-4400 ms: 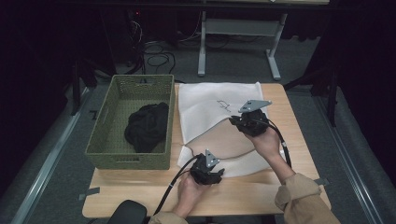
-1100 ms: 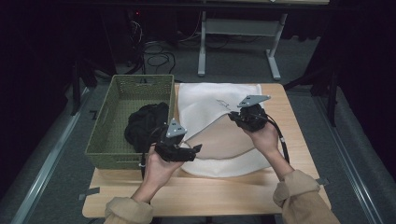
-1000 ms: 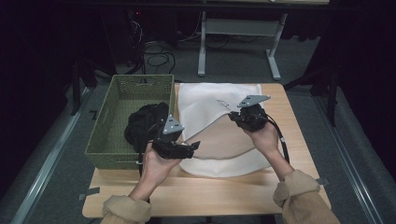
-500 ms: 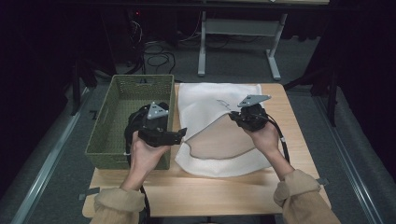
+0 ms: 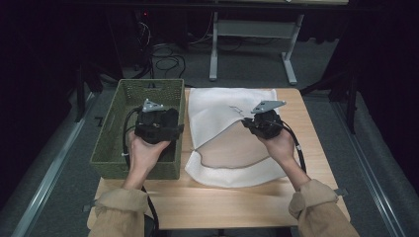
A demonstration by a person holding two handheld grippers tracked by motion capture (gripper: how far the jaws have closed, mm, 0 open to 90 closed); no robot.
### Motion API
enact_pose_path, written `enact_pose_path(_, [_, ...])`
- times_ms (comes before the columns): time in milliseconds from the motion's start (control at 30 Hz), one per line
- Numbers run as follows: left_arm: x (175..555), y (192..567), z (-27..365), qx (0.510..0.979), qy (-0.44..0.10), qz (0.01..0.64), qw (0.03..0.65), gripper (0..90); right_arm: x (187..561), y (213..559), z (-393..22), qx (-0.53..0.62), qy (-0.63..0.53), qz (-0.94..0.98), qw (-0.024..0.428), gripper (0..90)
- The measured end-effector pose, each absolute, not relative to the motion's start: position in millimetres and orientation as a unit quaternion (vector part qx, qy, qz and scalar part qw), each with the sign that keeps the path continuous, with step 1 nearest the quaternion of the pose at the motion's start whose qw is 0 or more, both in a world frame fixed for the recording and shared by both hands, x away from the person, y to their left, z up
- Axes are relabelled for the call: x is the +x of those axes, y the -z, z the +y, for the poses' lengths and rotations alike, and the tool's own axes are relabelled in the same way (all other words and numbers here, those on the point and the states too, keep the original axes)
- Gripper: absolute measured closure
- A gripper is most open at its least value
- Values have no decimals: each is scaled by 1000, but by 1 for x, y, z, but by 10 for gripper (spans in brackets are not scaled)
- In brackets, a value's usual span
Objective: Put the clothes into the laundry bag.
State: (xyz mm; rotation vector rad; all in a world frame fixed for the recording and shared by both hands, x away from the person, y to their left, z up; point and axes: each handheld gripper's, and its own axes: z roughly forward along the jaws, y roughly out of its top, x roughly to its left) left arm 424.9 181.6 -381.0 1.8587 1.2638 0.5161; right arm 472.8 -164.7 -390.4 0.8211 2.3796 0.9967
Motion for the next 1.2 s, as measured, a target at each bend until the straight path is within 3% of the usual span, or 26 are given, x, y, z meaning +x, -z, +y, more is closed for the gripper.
enact_pose_path(300, [448, 397, 202, 715, -210, 555, 370, 69, 472, 390, -164, 296, -357, 859, 217, 855])
enact_pose_path(600, [468, 418, 220, 702, -176, 594, 351, 14, 473, 392, -163, 295, -358, 859, 218, 854])
enact_pose_path(1200, [498, 450, 221, 724, -151, 617, 269, 0, 475, 399, -163, 294, -350, 863, 216, 853])
